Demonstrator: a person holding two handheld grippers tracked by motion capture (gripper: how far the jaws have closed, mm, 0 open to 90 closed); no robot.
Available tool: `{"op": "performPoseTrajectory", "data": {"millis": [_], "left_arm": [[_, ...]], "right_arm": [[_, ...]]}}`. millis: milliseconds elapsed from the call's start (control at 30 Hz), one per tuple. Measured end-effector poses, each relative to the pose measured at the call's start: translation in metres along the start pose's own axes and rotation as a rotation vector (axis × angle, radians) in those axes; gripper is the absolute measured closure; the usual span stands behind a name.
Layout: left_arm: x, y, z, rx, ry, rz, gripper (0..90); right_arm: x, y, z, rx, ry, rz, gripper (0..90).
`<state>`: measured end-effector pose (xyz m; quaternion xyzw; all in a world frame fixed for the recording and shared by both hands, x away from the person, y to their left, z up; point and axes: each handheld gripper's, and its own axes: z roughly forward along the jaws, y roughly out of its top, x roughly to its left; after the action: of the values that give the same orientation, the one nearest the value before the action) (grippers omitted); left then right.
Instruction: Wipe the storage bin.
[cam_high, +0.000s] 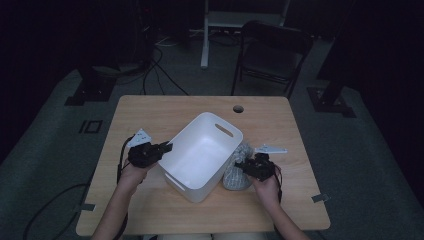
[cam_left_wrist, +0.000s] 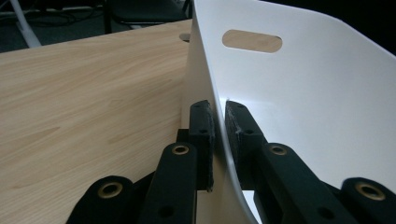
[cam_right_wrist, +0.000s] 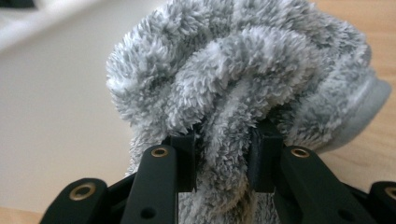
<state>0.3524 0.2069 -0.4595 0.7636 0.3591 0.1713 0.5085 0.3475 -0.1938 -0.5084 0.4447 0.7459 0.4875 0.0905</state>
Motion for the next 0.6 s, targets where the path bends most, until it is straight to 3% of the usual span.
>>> {"op": "performPoseTrajectory", "data": {"millis": [200,367,600], "left_arm": [[-0.001,0.0,0.0,0.003,0.007,0.011,82.1],[-0.002,0.0,0.0,0.004,0.014,0.014,82.1],[-0.004,0.001,0.0,0.007,0.023,0.026,82.1]], "right_arm": [[-0.008,-0.012,0.016,0.058,-0.026,0.01,68.9],[-0.012,-0.016,0.021,0.076,-0.016,0.031,68.7],[-0.001,-0.008,0.007,0.015,0.002,0.009,68.7]]}}
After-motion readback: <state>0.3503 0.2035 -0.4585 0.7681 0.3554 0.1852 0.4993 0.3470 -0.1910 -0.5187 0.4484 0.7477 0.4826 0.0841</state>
